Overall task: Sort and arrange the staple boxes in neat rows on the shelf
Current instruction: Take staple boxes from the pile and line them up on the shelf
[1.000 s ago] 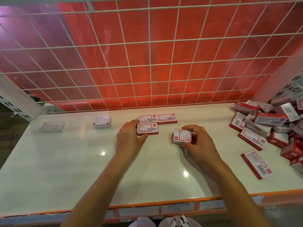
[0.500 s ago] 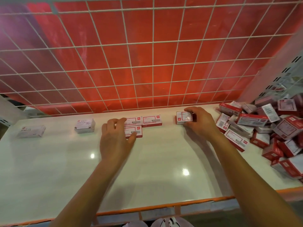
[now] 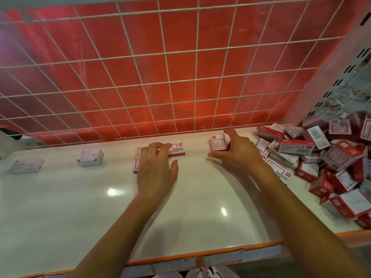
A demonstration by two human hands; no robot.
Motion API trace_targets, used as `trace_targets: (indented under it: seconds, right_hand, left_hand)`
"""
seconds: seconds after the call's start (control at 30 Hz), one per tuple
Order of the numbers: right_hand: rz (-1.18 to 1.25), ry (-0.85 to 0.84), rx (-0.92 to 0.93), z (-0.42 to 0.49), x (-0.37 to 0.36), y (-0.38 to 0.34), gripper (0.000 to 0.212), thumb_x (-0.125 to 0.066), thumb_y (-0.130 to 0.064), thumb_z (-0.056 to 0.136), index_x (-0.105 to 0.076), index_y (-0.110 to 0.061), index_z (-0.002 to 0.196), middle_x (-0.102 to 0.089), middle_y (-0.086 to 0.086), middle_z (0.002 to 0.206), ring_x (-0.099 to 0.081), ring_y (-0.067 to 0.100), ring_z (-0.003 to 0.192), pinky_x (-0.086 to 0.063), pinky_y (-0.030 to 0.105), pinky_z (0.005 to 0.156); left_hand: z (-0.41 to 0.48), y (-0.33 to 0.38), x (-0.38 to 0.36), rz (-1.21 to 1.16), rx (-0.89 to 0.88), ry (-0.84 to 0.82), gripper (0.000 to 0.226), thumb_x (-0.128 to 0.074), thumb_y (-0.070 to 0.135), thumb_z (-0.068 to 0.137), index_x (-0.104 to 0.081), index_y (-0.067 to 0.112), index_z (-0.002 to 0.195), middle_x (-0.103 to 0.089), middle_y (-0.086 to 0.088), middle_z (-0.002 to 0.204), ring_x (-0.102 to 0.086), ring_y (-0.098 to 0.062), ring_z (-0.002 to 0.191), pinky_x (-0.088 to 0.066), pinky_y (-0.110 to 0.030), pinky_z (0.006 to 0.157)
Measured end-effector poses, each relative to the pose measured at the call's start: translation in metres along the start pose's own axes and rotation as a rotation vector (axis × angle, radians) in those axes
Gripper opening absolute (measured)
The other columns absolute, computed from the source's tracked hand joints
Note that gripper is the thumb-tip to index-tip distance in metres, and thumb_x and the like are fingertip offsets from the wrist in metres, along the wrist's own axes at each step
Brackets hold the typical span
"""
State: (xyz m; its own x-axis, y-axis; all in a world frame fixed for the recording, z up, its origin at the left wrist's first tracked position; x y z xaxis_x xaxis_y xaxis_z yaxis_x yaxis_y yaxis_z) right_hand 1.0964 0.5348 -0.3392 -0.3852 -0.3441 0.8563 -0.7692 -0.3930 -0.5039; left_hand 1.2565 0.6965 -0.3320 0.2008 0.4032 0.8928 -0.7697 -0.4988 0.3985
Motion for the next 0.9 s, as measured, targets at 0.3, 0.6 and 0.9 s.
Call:
trace_targets:
  seconds: [0.3, 0.6, 0.9]
  right_hand:
    - [-0.14, -0.186, 0.277, 0.01, 0.005, 0.002, 0.093, -0.068, 0.002, 0.074, -0.024, -0.038, 0.146, -0.013, -0.005, 0.157, -0.013, 0.022, 0.142, -0.021, 0.043, 0.113]
    - [-0.192, -0.134, 0.398, 0.02, -0.002, 0.0, 0.055, -0.06, -0.008, 0.086, -0.048, -0.027, 0.137, -0.046, 0.002, 0.139, -0.036, 0.023, 0.125, -0.032, 0.031, 0.099]
    - [-0.128, -0.098, 0.27, 0.015, -0.002, 0.004, 0.056, -0.067, -0.035, 0.084, -0.048, -0.016, 0.134, -0.048, 0.008, 0.125, -0.047, 0.022, 0.113, -0.039, 0.031, 0.096]
  left_hand:
    - [-0.005, 0.028, -0.017, 0.053, -0.058, -0.102, 0.048, -0.058, 0.037, 0.091, -0.047, 0.026, 0.136, -0.046, 0.003, 0.14, -0.039, -0.016, 0.127, -0.038, -0.035, 0.106]
    - [-0.011, 0.043, -0.034, 0.155, -0.15, -0.155, 0.049, -0.052, 0.043, 0.093, -0.043, 0.028, 0.139, -0.042, 0.004, 0.145, -0.035, -0.017, 0.133, -0.029, -0.034, 0.112]
    - [-0.021, 0.048, -0.041, 0.189, -0.126, -0.185, 0.051, -0.048, 0.05, 0.093, -0.043, 0.03, 0.139, -0.038, 0.005, 0.149, -0.028, -0.019, 0.139, -0.024, -0.038, 0.116]
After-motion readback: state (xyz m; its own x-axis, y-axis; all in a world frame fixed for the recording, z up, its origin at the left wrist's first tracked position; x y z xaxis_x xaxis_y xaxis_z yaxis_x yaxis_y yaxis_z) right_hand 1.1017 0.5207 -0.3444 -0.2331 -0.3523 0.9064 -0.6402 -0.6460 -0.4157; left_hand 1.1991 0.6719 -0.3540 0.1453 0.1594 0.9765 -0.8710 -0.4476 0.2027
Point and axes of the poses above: each hand's wrist, its own z-axis towards the middle knuckle, its own x-axis out of the back of the hand, y = z × x, the point moved 3 cm from there along z, towards the middle knuckle
